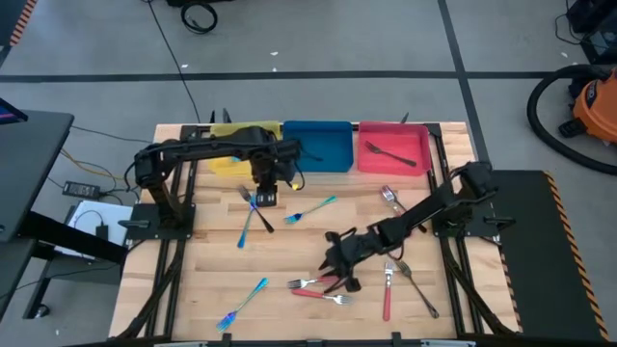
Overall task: Sort silverware by color (type)
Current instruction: Put the pink fork into the blue bin
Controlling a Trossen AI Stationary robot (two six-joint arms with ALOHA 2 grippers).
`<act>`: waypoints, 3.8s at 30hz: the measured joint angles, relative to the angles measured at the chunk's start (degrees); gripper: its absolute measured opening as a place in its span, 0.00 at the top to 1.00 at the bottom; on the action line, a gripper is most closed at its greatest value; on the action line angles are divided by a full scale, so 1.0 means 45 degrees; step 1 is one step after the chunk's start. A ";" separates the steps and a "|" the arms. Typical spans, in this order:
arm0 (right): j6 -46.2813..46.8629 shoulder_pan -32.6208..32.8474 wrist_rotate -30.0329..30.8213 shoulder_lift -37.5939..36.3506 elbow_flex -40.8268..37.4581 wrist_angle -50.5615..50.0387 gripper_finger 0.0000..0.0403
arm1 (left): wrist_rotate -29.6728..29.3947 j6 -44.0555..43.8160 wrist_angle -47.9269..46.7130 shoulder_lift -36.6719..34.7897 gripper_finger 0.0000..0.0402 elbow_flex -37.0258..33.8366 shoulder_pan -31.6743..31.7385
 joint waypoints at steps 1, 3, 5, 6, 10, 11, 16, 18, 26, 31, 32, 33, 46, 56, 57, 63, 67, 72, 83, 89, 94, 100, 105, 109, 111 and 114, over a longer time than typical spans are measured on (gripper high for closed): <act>-0.0241 0.0037 0.0002 0.0196 0.0302 -0.0346 0.73 | 0.0000 -0.0051 -0.0176 0.0000 0.72 0.0000 -0.0089; -0.0166 0.0044 -0.0005 0.0589 0.0973 -0.0947 0.73 | 0.0004 -0.0125 -0.0409 0.0000 0.72 0.0000 -0.0246; 0.0155 0.0034 -0.0026 0.0829 0.1614 -0.1804 0.72 | 0.0004 -0.0132 -0.0616 -0.0003 0.72 0.0000 -0.0382; 0.0197 0.0025 -0.0064 0.0945 0.1967 -0.2202 0.72 | 0.0007 -0.0148 -0.0650 -0.0005 0.72 0.0000 -0.0438; -0.0050 0.0036 -0.0231 0.1273 0.3099 -0.3383 0.69 | 0.0000 -0.0456 -0.0735 -0.0005 0.72 0.0000 -0.0532; -0.0051 0.0058 -0.0102 0.1370 0.3308 -0.3322 0.68 | 0.0000 -0.0460 -0.0759 -0.0005 0.72 0.0000 -0.0536; 0.0188 0.0310 0.0382 0.1955 0.3544 -0.3580 0.64 | 0.0000 -0.0639 -0.0849 -0.0010 0.72 0.0000 -0.0531; 0.0177 0.0480 0.0640 0.2250 0.3548 -0.3550 0.64 | -0.0001 -0.0637 -0.1041 -0.0010 0.72 0.0000 -0.0531; 0.0150 0.0645 0.1716 0.2731 0.3548 -0.3998 0.64 | 0.0000 -0.0634 -0.1344 -0.0010 0.72 0.0000 -0.0531; 0.0593 0.0660 0.1928 0.2872 0.3616 -0.4442 0.64 | 0.0000 -0.0586 -0.1298 -0.0010 0.72 0.0000 -0.0531; 0.0664 0.0660 0.1857 0.2872 0.3612 -0.4494 0.64 | 0.0000 -0.0586 -0.1319 -0.0010 0.72 0.0000 -0.0531; 0.0677 0.0655 0.1792 0.2879 0.3612 -0.4585 0.65 | 0.0000 -0.0586 -0.1321 -0.0010 0.72 0.0000 -0.0531; 0.1489 0.0335 0.1797 0.2829 0.3587 -0.4980 0.88 | 0.0000 -0.0246 -0.1527 -0.0014 0.72 0.0000 -0.0516; 0.1185 -0.0223 0.1228 0.1761 0.3454 -0.6423 0.88 | -0.0001 0.0480 -0.1669 -0.0062 0.72 -0.0004 -0.0338; 0.1012 -0.0341 0.1252 0.1531 0.3451 -0.6751 0.88 | 0.0000 0.0557 -0.1719 -0.0111 0.72 -0.0005 -0.0267; 0.0075 -0.1341 0.1999 0.0224 0.3480 -0.8577 1.00 | -0.0005 0.0643 -0.1579 -0.0662 0.72 -0.0005 0.0445; -0.0874 -0.2279 0.2004 -0.0526 0.3495 -0.8968 1.00 | -0.0010 0.0647 -0.1462 -0.0967 0.72 -0.0005 0.0873; -0.1551 -0.3204 0.1371 -0.0935 0.3495 -0.9393 0.99 | -0.0005 0.0793 -0.1477 -0.1132 0.72 -0.0024 0.1337; -0.2232 -0.3543 -0.0203 -0.0955 0.3510 -0.9220 0.83 | -0.0005 0.1328 -0.1403 -0.1112 0.72 -0.0024 0.2148; -0.2770 -0.3471 -0.1593 -0.0530 0.3531 -0.8416 0.71 | -0.0005 0.1887 -0.1334 -0.1112 0.72 -0.0024 0.2467; -0.3387 -0.3400 -0.1370 0.0232 0.3534 -0.8160 0.65 | -0.0005 0.1973 -0.1034 -0.1107 0.72 -0.0024 0.2578; -0.3396 -0.3335 -0.1370 0.0974 0.3529 -0.8169 0.64 | -0.0005 0.1977 -0.0813 -0.1107 0.72 -0.0024 0.2573; -0.3396 -0.3129 -0.1370 0.1114 0.3534 -0.8099 0.63 | -0.0005 0.1911 -0.0767 -0.1103 0.72 -0.0024 0.2573; -0.3446 -0.2972 -0.1199 0.1124 0.3531 -0.8166 0.64 | -0.0005 0.1886 -0.0718 -0.1103 0.72 -0.0024 0.2573; -0.3621 -0.2944 -0.0790 0.1124 0.3529 -0.8189 0.64 | -0.0005 0.1877 -0.0701 -0.1103 0.72 -0.0024 0.2573; -0.3815 -0.2949 -0.0452 0.1124 0.3529 -0.8262 0.64 | -0.0002 0.1632 -0.0596 -0.1103 0.72 -0.0024 0.2573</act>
